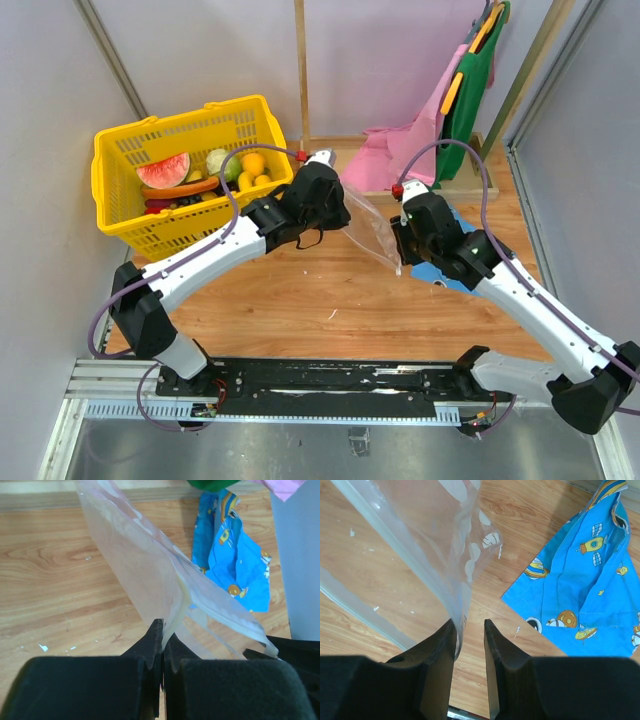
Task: Place the food in the zip-top bag and seal the zipper
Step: Open the zipper of the food storage bag.
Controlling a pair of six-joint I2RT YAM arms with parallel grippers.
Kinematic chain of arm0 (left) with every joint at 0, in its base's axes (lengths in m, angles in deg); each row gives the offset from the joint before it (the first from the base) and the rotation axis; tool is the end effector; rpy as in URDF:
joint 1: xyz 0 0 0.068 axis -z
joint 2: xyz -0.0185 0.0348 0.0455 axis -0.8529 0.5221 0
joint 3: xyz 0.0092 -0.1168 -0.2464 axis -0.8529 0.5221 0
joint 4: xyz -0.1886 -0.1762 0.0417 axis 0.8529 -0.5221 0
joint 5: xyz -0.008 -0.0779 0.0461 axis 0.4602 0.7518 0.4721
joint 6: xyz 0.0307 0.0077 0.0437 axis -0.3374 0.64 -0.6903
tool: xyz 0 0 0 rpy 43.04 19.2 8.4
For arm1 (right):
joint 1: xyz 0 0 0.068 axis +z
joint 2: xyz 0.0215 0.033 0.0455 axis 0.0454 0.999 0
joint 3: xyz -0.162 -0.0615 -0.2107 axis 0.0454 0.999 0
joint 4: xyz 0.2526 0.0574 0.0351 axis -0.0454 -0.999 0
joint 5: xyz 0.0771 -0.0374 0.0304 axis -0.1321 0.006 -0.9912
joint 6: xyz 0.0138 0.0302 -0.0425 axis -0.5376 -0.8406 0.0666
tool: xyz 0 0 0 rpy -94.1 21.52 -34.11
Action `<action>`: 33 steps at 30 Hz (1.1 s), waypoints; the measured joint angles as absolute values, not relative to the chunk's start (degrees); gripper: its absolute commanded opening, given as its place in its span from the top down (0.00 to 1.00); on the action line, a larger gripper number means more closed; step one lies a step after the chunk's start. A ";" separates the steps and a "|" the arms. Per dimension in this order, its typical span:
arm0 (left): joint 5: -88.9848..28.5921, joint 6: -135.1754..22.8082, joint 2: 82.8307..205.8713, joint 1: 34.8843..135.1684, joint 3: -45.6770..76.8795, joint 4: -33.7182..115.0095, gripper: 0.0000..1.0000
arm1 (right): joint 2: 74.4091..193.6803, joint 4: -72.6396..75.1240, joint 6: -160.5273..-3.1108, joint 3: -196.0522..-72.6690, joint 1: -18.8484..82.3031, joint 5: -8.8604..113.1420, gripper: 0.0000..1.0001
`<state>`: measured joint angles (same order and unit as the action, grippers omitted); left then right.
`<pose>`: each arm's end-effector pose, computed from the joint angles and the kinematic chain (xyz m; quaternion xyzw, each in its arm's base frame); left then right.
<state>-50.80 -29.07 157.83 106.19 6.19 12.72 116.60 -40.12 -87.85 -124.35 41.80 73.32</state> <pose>0.2458 -0.2583 0.3464 0.0174 0.8756 -0.2550 0.4099 0.1825 0.1382 0.3488 -0.1566 0.8876 0.0882 0.4242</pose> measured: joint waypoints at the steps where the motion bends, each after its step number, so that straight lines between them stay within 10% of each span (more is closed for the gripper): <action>1: -49.92 -28.65 157.83 106.10 6.21 12.74 1.00 | 116.03 -39.44 -87.82 -123.39 41.80 73.39 0.71; 7: -46.75 -27.56 157.83 105.95 6.21 12.70 1.00 | 115.09 -35.26 -87.76 -120.48 41.80 73.26 0.68; 14: -45.51 -27.71 157.83 105.95 6.21 12.08 1.00 | 116.32 -31.29 -86.82 -120.26 41.80 73.02 0.99; 33: -45.00 -37.59 158.48 105.95 2.78 0.19 0.96 | 116.21 -34.63 -86.84 -125.71 41.80 86.24 0.99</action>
